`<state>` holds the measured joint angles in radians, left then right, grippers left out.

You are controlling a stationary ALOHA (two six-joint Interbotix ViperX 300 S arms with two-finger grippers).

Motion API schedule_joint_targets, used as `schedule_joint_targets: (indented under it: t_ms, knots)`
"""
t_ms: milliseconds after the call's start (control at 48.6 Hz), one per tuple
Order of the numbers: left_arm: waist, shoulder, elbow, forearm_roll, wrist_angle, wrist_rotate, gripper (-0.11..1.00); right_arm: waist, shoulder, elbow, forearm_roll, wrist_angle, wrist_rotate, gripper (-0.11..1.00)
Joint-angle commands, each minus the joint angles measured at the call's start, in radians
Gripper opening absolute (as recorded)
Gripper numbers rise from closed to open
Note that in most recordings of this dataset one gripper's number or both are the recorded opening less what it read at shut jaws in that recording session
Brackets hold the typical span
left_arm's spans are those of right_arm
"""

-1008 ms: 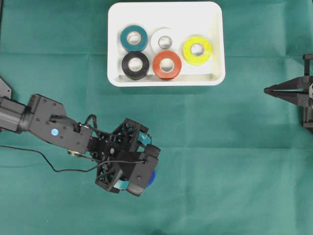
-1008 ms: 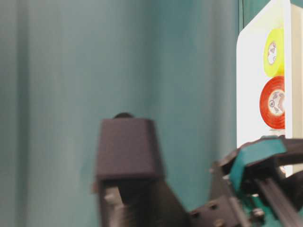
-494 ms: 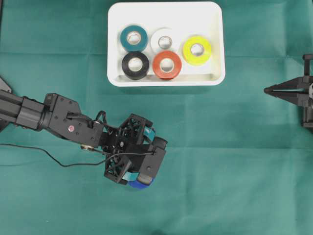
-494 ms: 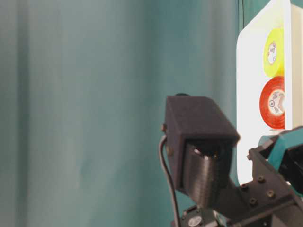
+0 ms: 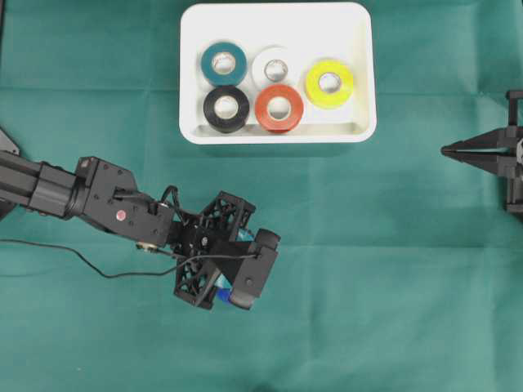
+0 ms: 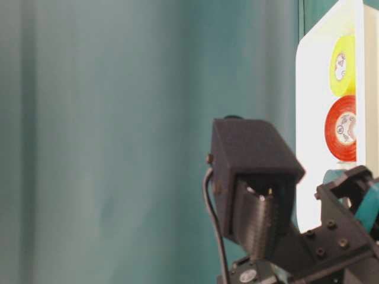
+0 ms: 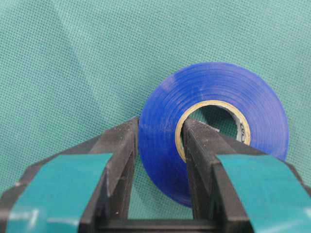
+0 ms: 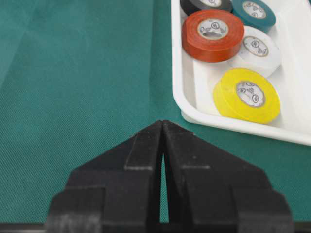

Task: Put the tape into the white case with the left arm.
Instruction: 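Reach the left gripper down to the blue tape roll and grasp it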

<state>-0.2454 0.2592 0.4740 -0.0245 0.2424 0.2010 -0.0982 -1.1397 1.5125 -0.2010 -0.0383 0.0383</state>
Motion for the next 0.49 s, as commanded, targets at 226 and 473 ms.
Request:
schedule_joint_targets:
  t_ms: [226, 473]
  knots:
    - [-0.012, -0.138, -0.017, 0.000, 0.071, -0.002, 0.25, -0.002, 0.006, -0.011, -0.002, -0.011, 0.002, -0.09]
    - [-0.012, -0.250, -0.017, 0.000, 0.150, 0.000, 0.25, -0.002, 0.006, -0.011, -0.002, -0.012, 0.002, -0.09]
